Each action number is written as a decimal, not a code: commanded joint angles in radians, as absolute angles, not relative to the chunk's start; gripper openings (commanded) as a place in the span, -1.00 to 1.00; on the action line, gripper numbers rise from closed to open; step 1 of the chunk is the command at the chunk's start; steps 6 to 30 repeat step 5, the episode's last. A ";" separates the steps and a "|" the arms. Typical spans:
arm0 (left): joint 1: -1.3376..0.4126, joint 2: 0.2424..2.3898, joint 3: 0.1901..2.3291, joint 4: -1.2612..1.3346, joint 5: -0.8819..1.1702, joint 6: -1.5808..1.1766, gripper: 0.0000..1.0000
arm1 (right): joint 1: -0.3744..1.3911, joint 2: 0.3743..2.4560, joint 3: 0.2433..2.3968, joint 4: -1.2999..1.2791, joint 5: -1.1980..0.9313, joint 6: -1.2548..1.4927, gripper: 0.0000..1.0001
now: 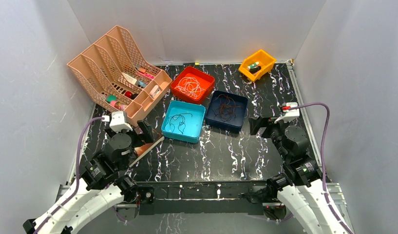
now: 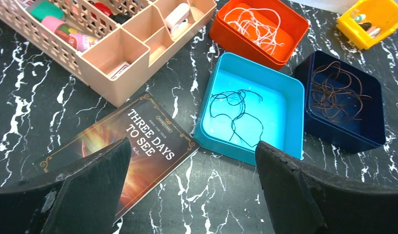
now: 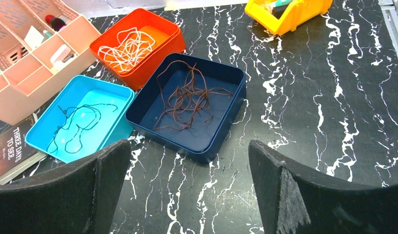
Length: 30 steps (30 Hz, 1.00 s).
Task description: Untangle the cables
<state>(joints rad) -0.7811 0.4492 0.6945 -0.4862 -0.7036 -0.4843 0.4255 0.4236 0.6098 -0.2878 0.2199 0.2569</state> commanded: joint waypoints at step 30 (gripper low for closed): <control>-0.778 0.433 0.707 -0.552 -0.779 -0.502 0.97 | 0.425 0.405 0.606 -0.229 0.249 0.251 0.97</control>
